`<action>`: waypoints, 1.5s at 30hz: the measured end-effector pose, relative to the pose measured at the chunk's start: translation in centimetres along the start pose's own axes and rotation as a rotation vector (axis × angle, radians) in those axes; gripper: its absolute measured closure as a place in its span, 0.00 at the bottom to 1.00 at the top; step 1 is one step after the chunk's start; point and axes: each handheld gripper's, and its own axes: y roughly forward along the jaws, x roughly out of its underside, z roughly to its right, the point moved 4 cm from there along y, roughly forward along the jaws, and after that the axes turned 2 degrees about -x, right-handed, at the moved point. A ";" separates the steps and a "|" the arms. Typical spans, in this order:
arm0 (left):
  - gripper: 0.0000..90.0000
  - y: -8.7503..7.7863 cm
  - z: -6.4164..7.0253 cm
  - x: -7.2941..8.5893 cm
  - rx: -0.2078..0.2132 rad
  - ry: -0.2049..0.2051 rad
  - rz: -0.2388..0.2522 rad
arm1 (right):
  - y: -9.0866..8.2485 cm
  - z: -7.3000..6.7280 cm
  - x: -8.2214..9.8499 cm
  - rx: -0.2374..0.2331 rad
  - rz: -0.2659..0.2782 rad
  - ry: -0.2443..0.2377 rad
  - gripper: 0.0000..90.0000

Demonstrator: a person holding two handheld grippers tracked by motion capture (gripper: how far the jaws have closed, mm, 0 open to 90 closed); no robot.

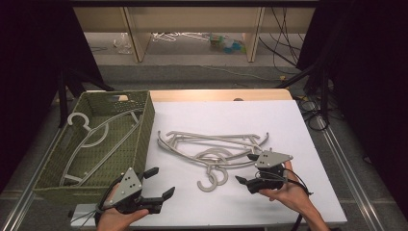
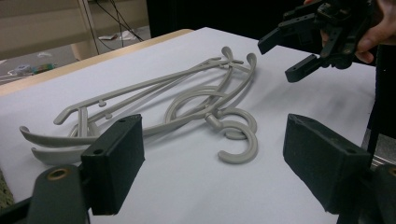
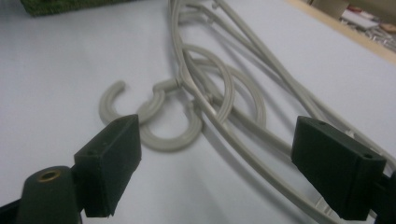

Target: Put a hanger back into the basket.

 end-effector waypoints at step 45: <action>0.23 0.5 0.0 0.6 0.043 0.016 -0.032 | 7.5 1.7 -0.5 -0.212 -0.294 -0.291 0.87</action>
